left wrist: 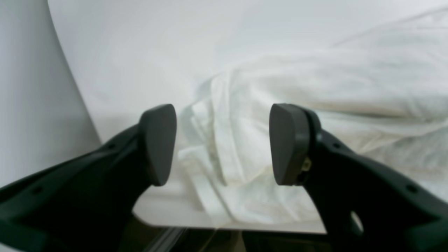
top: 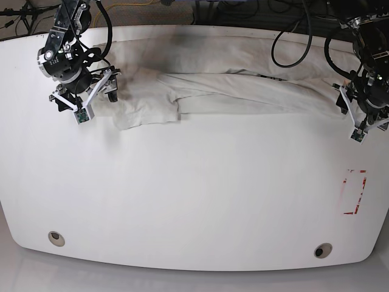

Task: Fold the T-shirt properly
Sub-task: 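Lay the folded edge down and open both grippers, then grasp both ends of the folded shirt with both grippers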

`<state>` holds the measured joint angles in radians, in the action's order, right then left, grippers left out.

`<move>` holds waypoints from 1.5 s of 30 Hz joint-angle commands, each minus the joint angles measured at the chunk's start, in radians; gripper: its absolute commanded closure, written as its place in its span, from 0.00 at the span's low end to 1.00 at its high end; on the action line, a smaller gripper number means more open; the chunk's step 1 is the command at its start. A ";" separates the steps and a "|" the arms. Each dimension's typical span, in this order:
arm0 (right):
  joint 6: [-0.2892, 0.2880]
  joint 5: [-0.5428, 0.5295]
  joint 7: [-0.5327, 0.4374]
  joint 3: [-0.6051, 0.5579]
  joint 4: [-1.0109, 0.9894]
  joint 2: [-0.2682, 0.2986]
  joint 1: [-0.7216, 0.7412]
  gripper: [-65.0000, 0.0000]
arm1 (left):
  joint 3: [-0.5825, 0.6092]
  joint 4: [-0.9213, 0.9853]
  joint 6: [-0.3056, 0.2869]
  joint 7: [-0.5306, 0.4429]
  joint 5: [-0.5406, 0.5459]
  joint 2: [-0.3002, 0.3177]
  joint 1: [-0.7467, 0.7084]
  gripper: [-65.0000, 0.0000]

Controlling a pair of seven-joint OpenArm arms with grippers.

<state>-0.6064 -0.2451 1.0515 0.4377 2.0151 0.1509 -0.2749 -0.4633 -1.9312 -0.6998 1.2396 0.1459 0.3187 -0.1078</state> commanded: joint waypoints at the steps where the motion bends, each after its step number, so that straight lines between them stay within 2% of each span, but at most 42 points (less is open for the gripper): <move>1: -0.007 -0.012 0.034 0.011 0.020 0.036 0.003 0.26 | -0.005 -0.021 0.002 0.006 0.019 0.017 0.013 0.40; 6: -0.025 -0.012 -0.001 0.011 0.017 0.017 -0.005 0.26 | -0.009 -0.017 0.002 0.004 0.016 0.017 0.010 0.40; 11: -0.063 -0.012 -0.026 0.006 0.016 -0.033 0.032 0.26 | -0.007 -0.015 0.002 0.002 0.014 0.009 -0.023 0.40; 13: -0.063 -0.012 -0.026 0.005 0.016 -0.064 0.041 0.31 | -0.007 -0.015 0.002 0.002 0.011 -0.002 -0.034 0.40; 16: -0.063 -0.007 -0.026 0.002 0.016 -0.092 0.042 0.44 | -0.009 -0.014 0.002 0.002 0.011 -0.003 -0.060 0.40; 19: -0.057 -0.001 -0.026 -0.027 0.011 -0.106 0.035 0.63 | -0.009 -0.014 0.002 -0.001 0.011 -0.005 -0.099 0.40; 21: -0.056 -0.001 -0.026 -0.047 -0.004 -0.098 0.029 0.73 | -0.009 -0.014 0.002 -0.016 0.011 -0.005 -0.117 0.43; 23: -0.056 -0.001 -0.027 -0.061 -0.024 -0.087 0.012 0.80 | -0.009 -0.006 0.002 -0.037 0.011 -0.006 -0.138 0.52; 27: -0.054 0.000 -0.041 -0.066 -0.081 -0.072 -0.007 0.82 | -0.009 0.051 0.002 -0.097 0.011 -0.006 -0.168 0.75; 29: -0.054 0.000 -0.070 -0.066 -0.118 -0.067 -0.011 0.82 | -0.009 0.095 0.002 -0.129 0.011 -0.003 -0.169 0.82; 35: -0.053 0.000 -0.149 -0.067 -0.261 -0.009 -0.016 0.82 | -0.033 0.235 0.002 -0.165 0.011 -0.002 -0.165 0.83; 45: -0.053 0.000 -0.241 -0.072 -0.443 0.069 0.067 0.82 | -0.007 0.313 0.002 -0.168 0.011 -0.006 -0.082 0.82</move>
<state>-0.6781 -0.2989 0.7704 0.3603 1.6073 0.1909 -0.2260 -0.4751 -1.6238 -0.7002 1.0714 0.1692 0.3046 -0.2108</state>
